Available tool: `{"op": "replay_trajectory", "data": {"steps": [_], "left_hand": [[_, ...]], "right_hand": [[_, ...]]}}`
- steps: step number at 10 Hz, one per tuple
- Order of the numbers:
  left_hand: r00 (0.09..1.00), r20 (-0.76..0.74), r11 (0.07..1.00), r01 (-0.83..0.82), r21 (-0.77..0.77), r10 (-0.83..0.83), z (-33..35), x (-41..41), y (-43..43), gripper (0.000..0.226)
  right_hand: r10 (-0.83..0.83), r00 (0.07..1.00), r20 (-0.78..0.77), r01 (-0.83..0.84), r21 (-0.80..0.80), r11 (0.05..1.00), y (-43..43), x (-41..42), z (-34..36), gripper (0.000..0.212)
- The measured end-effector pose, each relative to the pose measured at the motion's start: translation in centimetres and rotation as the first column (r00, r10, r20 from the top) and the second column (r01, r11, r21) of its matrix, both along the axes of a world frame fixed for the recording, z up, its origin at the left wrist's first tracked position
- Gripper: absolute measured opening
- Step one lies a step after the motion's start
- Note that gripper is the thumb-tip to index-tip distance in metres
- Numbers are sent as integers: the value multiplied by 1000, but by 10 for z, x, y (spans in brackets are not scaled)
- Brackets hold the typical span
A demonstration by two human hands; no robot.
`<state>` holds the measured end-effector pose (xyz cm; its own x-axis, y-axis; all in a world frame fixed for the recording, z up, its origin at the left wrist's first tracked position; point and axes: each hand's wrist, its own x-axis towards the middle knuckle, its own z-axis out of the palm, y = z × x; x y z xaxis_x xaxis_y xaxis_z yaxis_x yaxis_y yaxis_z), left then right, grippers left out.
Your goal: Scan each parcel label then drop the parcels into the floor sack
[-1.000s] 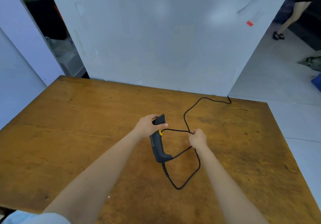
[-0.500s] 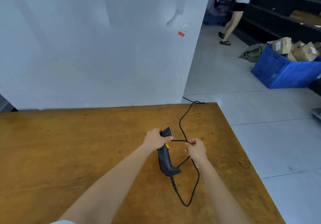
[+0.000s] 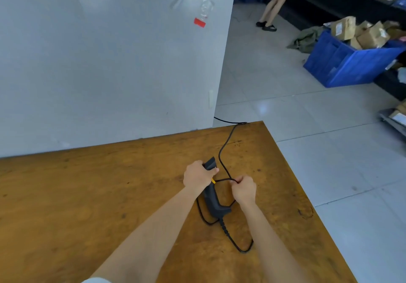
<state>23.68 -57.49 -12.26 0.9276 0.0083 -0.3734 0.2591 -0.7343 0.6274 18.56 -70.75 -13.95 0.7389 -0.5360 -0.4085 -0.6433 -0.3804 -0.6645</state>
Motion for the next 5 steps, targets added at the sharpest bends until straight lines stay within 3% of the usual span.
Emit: {"op": "replay_trajectory", "data": {"steps": [2,4,5], "left_hand": [[1000,20,1000,4,-1,-4,-9,1,-3,37],[998,-62,996,21,-91,-27,-5,-9,14,61],[997,-58,998,55,-30,-57,10,-19,32,60]], "right_hand": [[59,998,-17,-60,-86,994,1,2,-4,5],[115,990,-75,-128,-203,971,6,-13,6,29],[136,989,-54,-145,-272,951,14,-25,18,35]]}}
